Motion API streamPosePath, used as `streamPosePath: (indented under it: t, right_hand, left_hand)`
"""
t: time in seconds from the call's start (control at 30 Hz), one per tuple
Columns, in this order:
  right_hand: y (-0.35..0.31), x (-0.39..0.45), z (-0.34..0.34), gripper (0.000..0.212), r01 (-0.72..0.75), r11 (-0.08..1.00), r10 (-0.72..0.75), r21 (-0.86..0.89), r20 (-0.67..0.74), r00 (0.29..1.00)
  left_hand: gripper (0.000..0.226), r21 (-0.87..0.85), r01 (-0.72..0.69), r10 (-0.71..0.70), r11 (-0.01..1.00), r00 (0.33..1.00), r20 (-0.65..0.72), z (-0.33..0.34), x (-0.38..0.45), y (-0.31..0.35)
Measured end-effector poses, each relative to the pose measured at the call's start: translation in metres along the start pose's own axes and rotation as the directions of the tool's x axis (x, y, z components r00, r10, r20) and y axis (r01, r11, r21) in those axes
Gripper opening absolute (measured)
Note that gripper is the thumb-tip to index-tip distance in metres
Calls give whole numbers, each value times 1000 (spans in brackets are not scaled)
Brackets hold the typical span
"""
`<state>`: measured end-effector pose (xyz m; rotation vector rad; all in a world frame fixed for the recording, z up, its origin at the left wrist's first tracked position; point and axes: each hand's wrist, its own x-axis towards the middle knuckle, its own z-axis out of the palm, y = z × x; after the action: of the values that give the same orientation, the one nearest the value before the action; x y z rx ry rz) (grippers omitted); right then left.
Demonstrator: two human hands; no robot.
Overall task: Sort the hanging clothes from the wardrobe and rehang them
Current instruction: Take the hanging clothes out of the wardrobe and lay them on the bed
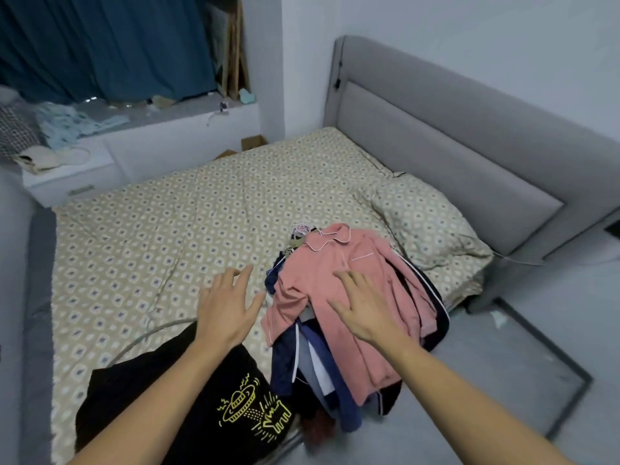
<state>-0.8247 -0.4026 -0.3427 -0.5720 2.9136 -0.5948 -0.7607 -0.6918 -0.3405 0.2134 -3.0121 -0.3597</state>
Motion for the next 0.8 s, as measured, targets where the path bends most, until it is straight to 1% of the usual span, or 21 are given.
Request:
streamPosePath:
  t: [0.1, 0.2, 0.33, 0.43, 0.47, 0.53, 0.6, 0.7, 0.8]
  right_hand:
    - [43, -10, -23, 78, 33, 999, -33, -41, 11, 999]
    - [82, -8, -37, 74, 59, 996, -57, -61, 45, 997]
    - [121, 14, -50, 62, 93, 993, -88, -78, 60, 994]
    - [144, 39, -55, 60, 85, 994, -79, -69, 74, 994]
    - [153, 48, -54, 61, 80, 994, -73, -73, 97, 993]
    - [171, 65, -51, 71, 75, 994, -62, -83, 146, 987]
    - [191, 85, -50, 79, 61, 993, -44, -99, 160, 986]
    - [217, 116, -55, 81, 71, 988, -46, -138, 173, 984]
    - [236, 152, -60, 86, 70, 983, -32, -168, 219, 975]
  left_hand:
    - [75, -4, 16, -15, 1000, 1000, 11, 11, -4, 55]
    - [76, -13, 43, -42, 999, 999, 33, 21, -4, 93]
    - [80, -14, 80, -79, 997, 996, 46, 36, 8, 118]
    - [79, -18, 120, -118, 993, 990, 74, 53, 32, 123]
    - [78, -21, 131, -129, 991, 988, 82, 61, 41, 124]
    - [75, -32, 150, -146, 988, 985, 96, 78, 62, 124]
    - [74, -44, 168, -162, 985, 979, 122, 94, 85, 128]
    - [77, -40, 193, -183, 980, 967, 175, 115, 116, 134]
    - [83, -29, 222, -212, 975, 956, 201, 131, 146, 136]
